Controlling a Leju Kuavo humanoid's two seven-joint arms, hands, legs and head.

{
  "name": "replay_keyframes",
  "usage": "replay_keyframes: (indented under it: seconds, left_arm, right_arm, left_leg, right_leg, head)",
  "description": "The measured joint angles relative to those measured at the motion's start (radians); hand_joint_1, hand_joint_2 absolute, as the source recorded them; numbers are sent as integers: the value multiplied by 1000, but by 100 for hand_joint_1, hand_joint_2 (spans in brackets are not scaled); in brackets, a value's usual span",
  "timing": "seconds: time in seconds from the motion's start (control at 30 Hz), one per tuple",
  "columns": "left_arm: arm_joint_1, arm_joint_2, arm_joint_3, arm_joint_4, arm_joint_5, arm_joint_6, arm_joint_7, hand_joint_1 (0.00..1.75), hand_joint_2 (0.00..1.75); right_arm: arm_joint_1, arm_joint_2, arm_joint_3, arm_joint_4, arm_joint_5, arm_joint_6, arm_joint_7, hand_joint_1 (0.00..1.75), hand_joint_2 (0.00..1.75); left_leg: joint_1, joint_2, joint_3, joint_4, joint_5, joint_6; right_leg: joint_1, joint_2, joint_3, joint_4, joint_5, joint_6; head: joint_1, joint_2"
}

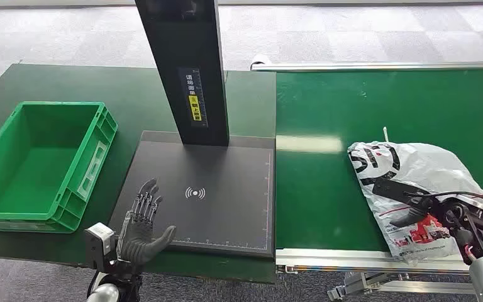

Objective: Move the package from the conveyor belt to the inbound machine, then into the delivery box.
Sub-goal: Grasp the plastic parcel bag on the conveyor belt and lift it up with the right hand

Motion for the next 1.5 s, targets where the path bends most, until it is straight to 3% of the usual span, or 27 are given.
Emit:
replay_keyframes:
  seconds: [0.3,0.33,0.43,0.47,0.67,1.13,1.23,1.27,1.3,1.37,1.5]
  left_arm:
    - [-6,4,2,0,2,2,4,0,175]
    - [-7,4,2,0,4,2,6,0,175]
    - [-8,3,3,0,7,4,16,0,175]
    - [-8,3,3,0,11,3,21,0,175]
    - [-4,1,4,-4,19,-4,31,0,175]
    - [30,1,9,-42,41,-34,39,0,175]
    - [34,1,11,-51,41,-35,39,0,175]
    - [37,0,12,-53,41,-35,39,0,175]
    - [39,0,13,-56,41,-36,40,0,175]
    - [43,-1,14,-60,40,-37,40,0,175]
    - [61,-6,24,-75,29,-48,36,0,175]
  right_arm:
    - [34,-27,130,-97,-72,23,13,0,175]
    - [34,-27,142,-102,-73,18,21,35,175]
    - [28,-26,184,-107,-71,-5,56,166,175]
    - [24,-25,198,-107,-67,-17,70,175,175]
    - [-22,-18,265,-107,-52,-75,122,175,175]
    - [-77,-22,328,-156,-69,-106,148,175,175]
    - [-82,-21,330,-166,-75,-125,158,78,175]
    - [-83,-20,330,-168,-76,-134,161,34,175]
    - [-83,-17,329,-169,-77,-146,163,17,175]
    - [-83,-10,328,-171,-74,-181,165,0,175]
    - [-77,25,303,-189,-27,-374,197,0,175]
  left_leg:
    - [0,1,0,0,0,0]
    - [0,1,0,0,0,0]
    - [0,1,0,0,0,0]
    - [0,1,0,0,0,0]
    - [0,1,0,0,0,0]
    - [0,1,0,0,0,0]
    - [0,1,1,0,0,0]
    - [0,1,0,0,0,0]
    - [0,1,0,0,0,0]
    - [0,1,0,0,0,0]
    - [0,2,1,0,0,0]
  right_leg:
    - [0,0,0,0,0,0]
    - [0,0,0,0,0,0]
    - [0,0,1,0,0,0]
    - [0,0,1,0,0,0]
    - [0,0,1,0,0,0]
    - [0,0,1,0,0,0]
    - [0,0,1,0,0,0]
    - [0,0,1,0,0,0]
    - [0,0,1,0,0,0]
    - [0,0,1,0,0,0]
    - [0,1,1,0,0,0]
  head:
    - [0,0]
    - [0,0]
    - [0,0]
    - [0,0]
    - [0,0]
    - [0,0]
    - [0,0]
    - [0,0]
    - [0,0]
    - [0,0]
    - [0,0]
